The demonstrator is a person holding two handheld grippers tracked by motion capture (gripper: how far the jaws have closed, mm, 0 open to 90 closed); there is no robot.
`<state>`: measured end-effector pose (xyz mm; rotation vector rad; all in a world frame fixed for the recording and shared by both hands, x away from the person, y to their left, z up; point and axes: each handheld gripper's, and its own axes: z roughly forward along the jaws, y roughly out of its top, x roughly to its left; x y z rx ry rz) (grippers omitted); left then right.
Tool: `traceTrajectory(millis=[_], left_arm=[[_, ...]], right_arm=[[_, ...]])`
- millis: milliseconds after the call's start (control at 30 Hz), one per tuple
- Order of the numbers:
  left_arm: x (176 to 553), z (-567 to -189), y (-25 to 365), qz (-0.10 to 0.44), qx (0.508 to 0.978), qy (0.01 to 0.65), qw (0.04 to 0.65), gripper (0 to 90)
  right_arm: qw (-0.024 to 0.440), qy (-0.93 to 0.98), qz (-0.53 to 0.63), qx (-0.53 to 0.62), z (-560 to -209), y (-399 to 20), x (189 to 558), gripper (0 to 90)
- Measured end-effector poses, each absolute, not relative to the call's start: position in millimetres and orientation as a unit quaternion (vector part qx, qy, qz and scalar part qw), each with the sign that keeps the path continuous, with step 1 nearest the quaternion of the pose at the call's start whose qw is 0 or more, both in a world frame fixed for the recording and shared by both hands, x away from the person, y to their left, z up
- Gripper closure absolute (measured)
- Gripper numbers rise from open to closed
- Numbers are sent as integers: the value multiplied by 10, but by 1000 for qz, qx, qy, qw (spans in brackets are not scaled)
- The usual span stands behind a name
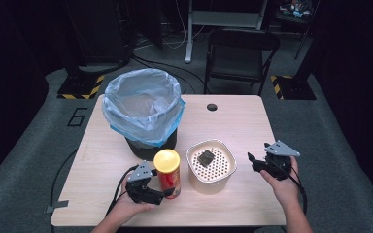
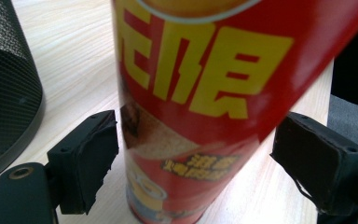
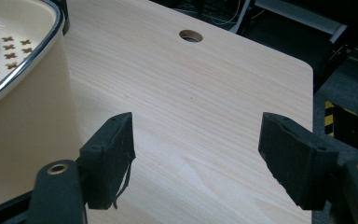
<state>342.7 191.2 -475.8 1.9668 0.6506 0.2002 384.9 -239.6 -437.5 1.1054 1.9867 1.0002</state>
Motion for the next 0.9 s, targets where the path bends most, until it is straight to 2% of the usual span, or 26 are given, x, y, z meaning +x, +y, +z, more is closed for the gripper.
traceTrajectory(millis=[267, 800, 900], left_arm=[[3484, -4827, 1814, 99, 812, 275, 504, 196], [3418, -4752, 1844, 142, 805, 273, 507, 233], [3408, -4697, 1853, 148, 800, 275, 512, 234]], right_arm=[[319, 759, 383, 419, -4388, -2379, 3854, 263], [321, 766, 373, 414, -4438, -2342, 3848, 269], [308, 765, 372, 427, -4478, -2380, 3852, 276]])
